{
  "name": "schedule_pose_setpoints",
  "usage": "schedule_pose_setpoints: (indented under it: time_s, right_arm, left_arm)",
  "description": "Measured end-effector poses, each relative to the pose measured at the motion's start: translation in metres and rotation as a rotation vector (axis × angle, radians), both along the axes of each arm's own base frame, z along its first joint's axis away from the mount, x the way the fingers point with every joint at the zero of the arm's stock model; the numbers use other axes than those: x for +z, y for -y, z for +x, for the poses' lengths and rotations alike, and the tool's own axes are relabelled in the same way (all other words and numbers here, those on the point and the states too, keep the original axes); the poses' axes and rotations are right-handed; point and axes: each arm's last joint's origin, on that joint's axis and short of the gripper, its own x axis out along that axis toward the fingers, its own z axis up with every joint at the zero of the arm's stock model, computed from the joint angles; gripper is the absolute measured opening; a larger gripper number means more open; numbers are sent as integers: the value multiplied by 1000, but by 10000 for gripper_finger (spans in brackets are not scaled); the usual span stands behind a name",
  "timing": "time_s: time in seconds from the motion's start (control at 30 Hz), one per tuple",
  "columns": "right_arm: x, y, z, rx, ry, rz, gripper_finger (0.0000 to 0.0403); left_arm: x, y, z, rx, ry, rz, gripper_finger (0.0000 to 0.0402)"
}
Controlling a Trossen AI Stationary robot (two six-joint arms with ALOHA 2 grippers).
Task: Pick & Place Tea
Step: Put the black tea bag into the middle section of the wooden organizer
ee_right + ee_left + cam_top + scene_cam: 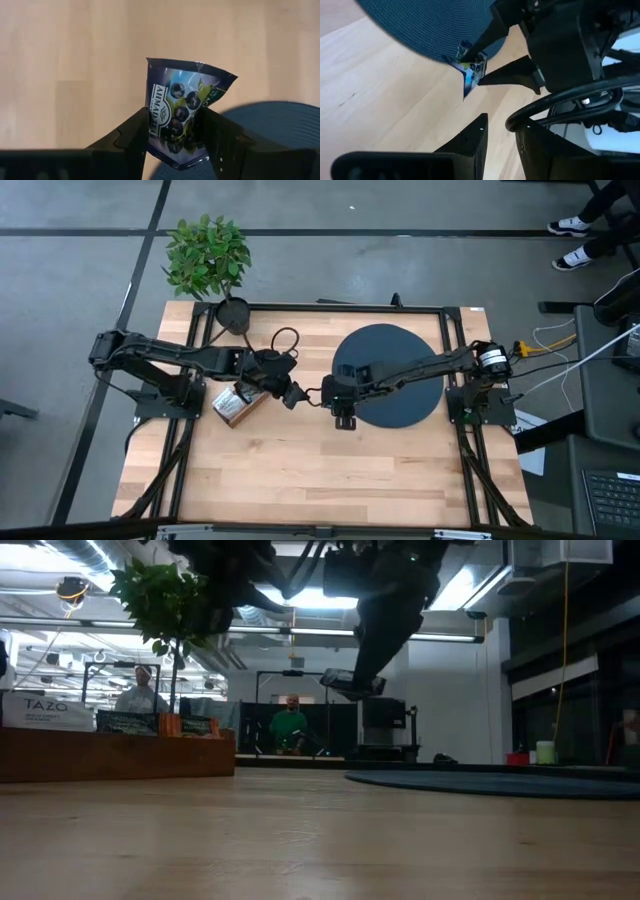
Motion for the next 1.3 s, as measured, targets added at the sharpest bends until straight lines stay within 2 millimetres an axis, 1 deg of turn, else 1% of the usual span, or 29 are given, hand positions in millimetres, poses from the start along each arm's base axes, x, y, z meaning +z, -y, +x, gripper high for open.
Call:
schedule_pose_setpoints:
  time_s: [0.17,0.27,0.33,0.43,0.5,0.63,0.73,0.8,0.87,0.97,1.03,1.2,1.3]
  right_arm:
    - [6,3,-2,-46,-27,-101,176]
    - [9,5,-3,-63,-34,-142,176]
    - [10,7,-5,-62,-42,-136,176]
    - [13,10,-5,-63,-36,-107,176]
    - [12,13,-5,-67,-47,-96,176]
    - [12,16,-6,-82,-53,-85,176]
    - [11,16,-6,-87,-59,-82,176]
    - [11,15,-6,-86,-58,-82,176]
    - [11,15,-5,-80,-54,-81,176]
    - [18,14,-2,-56,-29,-62,176]
    - [25,13,1,-52,5,-61,176]
    - [47,13,8,-8,73,-86,176]
    - [55,13,9,12,90,-98,176]
  left_arm:
    - [-11,-15,-2,13,36,-44,100]
    - [-13,-20,-4,-51,133,-107,109]
    - [-10,-20,-5,-99,198,-154,114]
    - [9,-17,-11,-167,298,-186,117]
    - [18,-16,-19,-172,323,-183,118]
    - [26,-15,-40,-103,268,-105,118]
    - [22,-17,-60,0,141,-51,118]
    - [21,-18,-68,43,86,-27,118]
    - [22,-19,-72,62,78,-14,118]
    - [22,-20,-69,75,99,-4,118]
    - [20,-21,-61,79,112,-5,118]
    - [6,-27,-41,67,93,-34,118]
    - [5,-31,-31,79,139,-58,118]
